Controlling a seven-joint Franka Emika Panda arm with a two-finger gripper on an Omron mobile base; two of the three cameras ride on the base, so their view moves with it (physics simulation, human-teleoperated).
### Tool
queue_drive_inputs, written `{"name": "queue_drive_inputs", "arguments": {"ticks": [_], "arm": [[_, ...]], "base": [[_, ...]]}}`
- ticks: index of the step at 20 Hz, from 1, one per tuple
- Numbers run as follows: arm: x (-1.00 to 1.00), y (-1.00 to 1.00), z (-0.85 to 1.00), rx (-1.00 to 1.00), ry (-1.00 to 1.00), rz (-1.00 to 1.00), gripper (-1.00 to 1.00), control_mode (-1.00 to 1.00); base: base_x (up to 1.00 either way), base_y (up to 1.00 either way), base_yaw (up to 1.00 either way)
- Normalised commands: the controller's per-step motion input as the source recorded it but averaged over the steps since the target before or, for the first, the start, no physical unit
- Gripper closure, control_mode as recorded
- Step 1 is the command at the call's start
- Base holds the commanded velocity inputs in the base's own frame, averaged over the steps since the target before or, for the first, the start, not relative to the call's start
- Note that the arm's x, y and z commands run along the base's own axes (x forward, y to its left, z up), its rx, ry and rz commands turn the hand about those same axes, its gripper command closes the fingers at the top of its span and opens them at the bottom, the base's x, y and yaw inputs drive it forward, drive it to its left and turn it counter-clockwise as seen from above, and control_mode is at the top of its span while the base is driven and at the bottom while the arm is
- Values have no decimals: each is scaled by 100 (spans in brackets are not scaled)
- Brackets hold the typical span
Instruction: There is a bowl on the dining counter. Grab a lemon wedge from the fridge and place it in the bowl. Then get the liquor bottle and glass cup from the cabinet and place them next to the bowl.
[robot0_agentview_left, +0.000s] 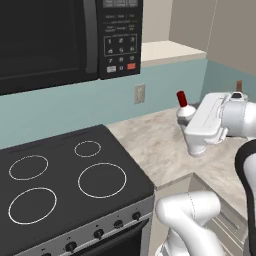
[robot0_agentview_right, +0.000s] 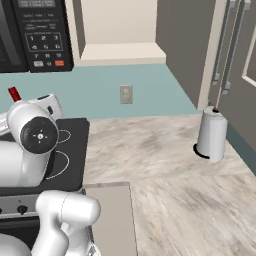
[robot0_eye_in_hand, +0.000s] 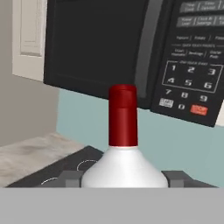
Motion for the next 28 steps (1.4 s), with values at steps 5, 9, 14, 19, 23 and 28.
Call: {"name": "queue_drive_inputs", "arguments": {"ticks": [5, 9, 14, 19, 23, 28], "arm": [[-10, -1, -5, 0, 2, 0, 100, 100], [0, 0, 0, 0, 0, 0, 100, 100], [0, 0, 0, 0, 0, 0, 100, 100], [0, 0, 0, 0, 0, 0, 100, 100], [0, 0, 0, 0, 0, 0, 100, 100], [0, 0, 0, 0, 0, 0, 100, 100]], "base": [[-78, 0, 1], [-100, 18, 31], [-95, 48, 71], [-50, 52, 86], [-36, 51, 89], [-26, 49, 89]]}}
